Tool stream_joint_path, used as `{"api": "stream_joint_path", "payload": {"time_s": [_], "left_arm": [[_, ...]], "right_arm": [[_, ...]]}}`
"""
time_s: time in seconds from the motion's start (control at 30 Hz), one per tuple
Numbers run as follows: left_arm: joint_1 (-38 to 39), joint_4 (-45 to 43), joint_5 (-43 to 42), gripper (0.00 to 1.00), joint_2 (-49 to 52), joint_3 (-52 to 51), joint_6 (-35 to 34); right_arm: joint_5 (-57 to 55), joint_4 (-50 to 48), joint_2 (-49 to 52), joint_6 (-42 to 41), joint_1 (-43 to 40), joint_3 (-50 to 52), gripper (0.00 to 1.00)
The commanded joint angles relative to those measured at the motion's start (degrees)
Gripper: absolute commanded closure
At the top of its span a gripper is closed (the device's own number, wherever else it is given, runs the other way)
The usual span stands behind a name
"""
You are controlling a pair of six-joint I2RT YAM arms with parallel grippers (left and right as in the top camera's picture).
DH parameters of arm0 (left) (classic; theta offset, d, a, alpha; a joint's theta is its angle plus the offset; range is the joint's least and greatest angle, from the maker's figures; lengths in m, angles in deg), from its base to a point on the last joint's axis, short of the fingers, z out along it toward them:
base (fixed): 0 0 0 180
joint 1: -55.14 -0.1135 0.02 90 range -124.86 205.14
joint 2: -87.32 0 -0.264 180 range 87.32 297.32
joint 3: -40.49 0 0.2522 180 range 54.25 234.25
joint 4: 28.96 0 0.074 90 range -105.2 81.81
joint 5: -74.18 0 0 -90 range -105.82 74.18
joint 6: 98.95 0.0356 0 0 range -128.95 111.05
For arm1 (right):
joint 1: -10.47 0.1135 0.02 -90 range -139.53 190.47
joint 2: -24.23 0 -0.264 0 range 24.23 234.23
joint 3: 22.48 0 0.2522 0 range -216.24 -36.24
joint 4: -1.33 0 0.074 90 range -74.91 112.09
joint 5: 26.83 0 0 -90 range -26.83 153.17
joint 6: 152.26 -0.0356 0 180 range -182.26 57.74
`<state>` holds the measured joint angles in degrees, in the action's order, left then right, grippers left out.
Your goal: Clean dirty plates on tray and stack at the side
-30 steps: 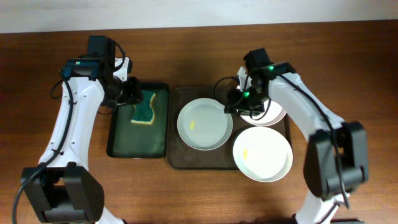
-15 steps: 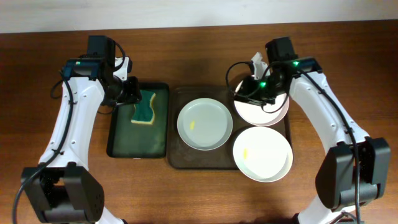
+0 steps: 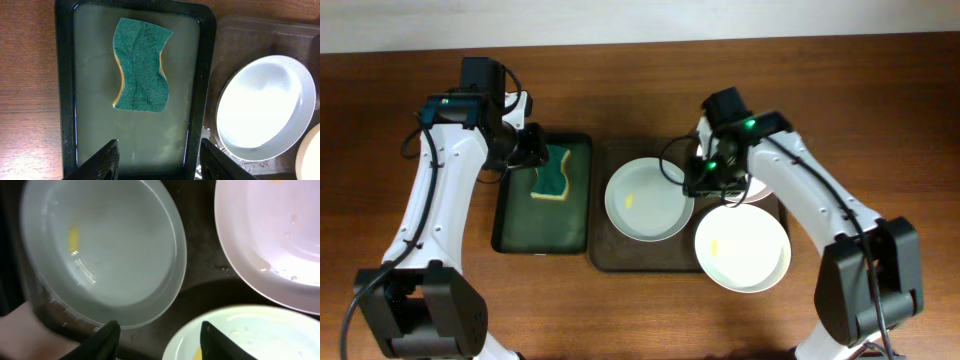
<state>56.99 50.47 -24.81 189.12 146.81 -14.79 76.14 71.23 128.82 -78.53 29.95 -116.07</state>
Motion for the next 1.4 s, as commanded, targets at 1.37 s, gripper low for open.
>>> {"api": "stream_joint_path", "payload": {"time_s": [1.37], "left_arm": [[-0.2,0.4,-0.2,0.50,0.5,-0.4,0.1]], "right_arm": [[1.4,-19.7,2.9,-5.9,-0.9,12.5,0.71]]}}
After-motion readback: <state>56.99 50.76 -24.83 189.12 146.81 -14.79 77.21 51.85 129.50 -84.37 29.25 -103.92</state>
